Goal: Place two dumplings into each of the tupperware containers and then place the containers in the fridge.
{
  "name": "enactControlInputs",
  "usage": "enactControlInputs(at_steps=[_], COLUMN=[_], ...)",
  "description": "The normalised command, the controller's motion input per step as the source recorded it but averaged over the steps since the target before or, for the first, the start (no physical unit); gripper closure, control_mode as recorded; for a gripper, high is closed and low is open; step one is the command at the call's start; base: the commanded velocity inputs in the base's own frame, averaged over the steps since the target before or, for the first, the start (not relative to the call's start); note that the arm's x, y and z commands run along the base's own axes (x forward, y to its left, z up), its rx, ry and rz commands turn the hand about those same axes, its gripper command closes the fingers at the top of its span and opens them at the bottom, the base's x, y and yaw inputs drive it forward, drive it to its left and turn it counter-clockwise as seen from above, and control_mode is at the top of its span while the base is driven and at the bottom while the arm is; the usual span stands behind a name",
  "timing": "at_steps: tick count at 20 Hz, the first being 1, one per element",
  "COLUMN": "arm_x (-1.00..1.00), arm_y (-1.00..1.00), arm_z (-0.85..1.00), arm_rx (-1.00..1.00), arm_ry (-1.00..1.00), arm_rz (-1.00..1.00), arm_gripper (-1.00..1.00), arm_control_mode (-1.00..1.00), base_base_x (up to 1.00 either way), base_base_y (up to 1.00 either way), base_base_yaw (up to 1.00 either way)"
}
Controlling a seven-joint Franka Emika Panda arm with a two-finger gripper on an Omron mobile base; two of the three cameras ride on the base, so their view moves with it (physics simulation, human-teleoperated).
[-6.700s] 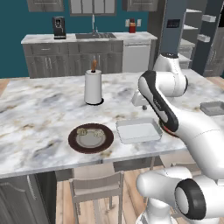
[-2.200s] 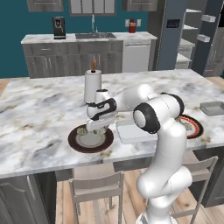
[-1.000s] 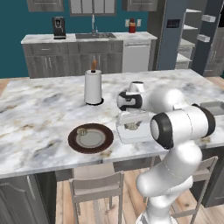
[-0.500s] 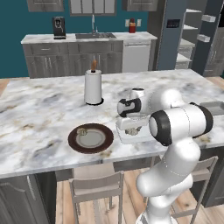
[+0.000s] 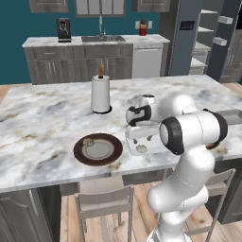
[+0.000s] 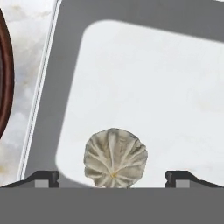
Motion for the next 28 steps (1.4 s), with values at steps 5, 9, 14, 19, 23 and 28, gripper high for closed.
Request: enactControlInputs(at_steps=[5, 9, 14, 19, 23, 28], arm_x=[0.03, -0.26, 0.03, 0.14, 0.09, 0.21], arm_y=[0.13, 0.77, 1.0, 1.0, 0.99, 0.6], arm_z=[0.24, 0.57, 0.07, -0.07, -0.04, -0.07], arm_rx=[0.0, -0.01, -0.02, 0.0, 0.0, 0.0], arm_ry=[0.0, 0.0, 0.0, 0.0, 0.0, -0.05], arm_rz=[0.0, 0.0, 0.05, 0.15, 0.12, 0.01], arm_gripper=[-1.0, -1.0, -1.0, -1.0, -1.0, -1.0], arm_control_mode=[-1.0, -1.0, -1.0, -1.0, -1.0, -1.0], base_base_x=[0.0, 0.0, 0.0, 0.0, 0.0, 0.0], base_base_y=[0.0, 0.0, 0.0, 0.0, 0.0, 0.0], base_base_yaw=[0.0, 0.0, 0.0, 0.0, 0.0, 0.0])
